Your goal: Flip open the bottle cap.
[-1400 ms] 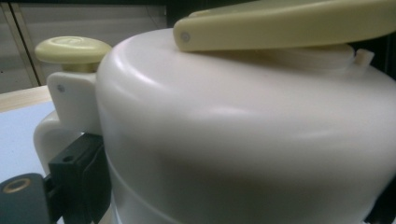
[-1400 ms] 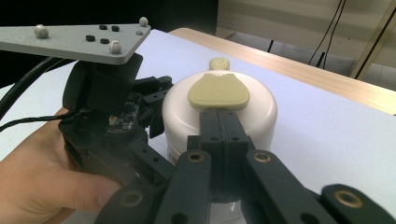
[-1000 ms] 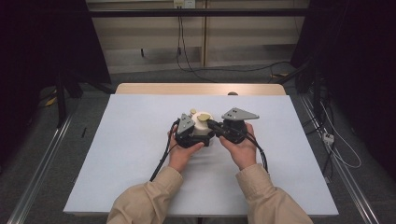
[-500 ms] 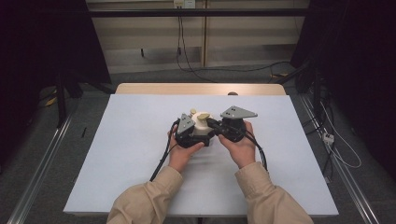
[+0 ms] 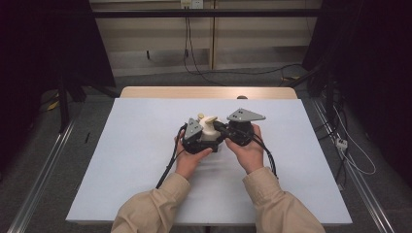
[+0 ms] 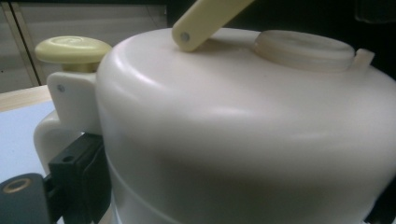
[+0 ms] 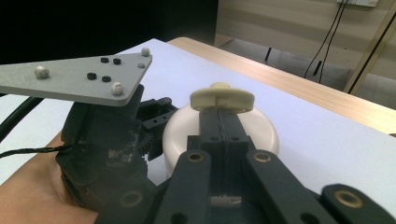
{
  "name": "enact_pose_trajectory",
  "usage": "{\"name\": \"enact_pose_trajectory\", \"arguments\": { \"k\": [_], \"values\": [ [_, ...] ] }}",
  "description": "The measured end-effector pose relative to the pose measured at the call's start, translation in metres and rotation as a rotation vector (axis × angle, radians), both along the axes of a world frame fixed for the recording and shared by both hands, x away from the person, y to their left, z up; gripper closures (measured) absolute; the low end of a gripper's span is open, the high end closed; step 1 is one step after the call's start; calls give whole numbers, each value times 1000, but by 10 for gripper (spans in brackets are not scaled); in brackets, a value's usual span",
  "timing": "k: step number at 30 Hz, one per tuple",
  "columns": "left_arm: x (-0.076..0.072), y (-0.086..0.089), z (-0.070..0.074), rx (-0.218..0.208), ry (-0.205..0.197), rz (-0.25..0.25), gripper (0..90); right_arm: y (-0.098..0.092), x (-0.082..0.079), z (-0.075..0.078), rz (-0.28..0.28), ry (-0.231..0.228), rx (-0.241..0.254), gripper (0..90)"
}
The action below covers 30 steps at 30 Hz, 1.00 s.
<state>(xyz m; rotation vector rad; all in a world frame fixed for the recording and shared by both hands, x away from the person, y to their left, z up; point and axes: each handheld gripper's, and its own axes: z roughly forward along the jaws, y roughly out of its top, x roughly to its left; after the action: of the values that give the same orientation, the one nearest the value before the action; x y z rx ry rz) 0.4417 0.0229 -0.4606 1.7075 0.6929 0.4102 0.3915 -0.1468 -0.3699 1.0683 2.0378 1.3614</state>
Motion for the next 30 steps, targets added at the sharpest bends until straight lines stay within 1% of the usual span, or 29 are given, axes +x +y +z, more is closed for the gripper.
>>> {"name": "enact_pose_trajectory", "arguments": {
  "k": [6, 23, 27, 30],
  "values": [
    [0, 0, 0, 0, 0, 0, 65, 1, 1, 1, -3, -5, 6, 900],
    [0, 0, 0, 1, 0, 0, 65, 5, 6, 3, -2, -11, -5, 900],
    [0, 0, 0, 4, 0, 1, 65, 6, 7, 3, -3, -6, -6, 900],
    [0, 0, 0, 2, 0, 2, 65, 6, 8, 4, -3, -12, -6, 900]
  ]
}}
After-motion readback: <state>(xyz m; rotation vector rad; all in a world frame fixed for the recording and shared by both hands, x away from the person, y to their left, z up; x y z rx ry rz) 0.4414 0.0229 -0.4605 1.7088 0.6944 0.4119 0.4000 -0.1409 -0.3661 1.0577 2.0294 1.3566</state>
